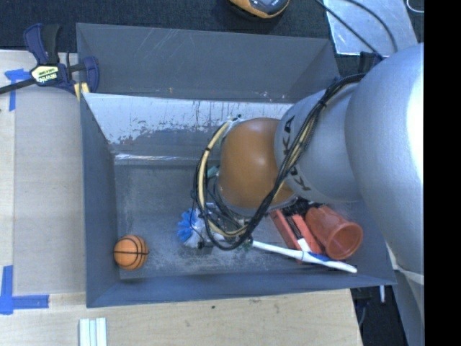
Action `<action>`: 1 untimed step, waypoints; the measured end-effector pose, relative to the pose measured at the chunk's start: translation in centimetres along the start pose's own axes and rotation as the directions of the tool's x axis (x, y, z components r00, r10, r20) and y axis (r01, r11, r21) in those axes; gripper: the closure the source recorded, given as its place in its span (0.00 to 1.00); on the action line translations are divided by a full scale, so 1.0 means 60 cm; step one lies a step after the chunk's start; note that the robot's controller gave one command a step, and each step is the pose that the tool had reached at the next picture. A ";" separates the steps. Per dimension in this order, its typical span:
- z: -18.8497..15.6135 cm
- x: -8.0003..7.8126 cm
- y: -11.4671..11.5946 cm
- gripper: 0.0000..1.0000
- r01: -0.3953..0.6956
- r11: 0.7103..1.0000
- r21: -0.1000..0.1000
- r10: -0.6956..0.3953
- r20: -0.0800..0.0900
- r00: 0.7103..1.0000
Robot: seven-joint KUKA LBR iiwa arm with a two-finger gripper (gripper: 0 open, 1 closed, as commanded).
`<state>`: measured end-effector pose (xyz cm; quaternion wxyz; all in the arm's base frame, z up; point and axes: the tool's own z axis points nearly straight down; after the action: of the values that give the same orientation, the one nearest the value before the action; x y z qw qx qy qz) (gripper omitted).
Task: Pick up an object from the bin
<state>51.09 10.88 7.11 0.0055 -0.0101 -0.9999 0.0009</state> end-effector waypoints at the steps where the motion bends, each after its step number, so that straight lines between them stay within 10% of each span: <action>1: 0.000 0.000 0.000 1.00 0.000 1.000 0.000 0.000 0.000 1.000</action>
Offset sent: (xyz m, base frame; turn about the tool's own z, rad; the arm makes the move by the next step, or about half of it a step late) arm -0.0042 -0.0058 0.1652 0.0000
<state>51.09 10.88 7.11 0.0055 -0.0102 -0.9999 0.0009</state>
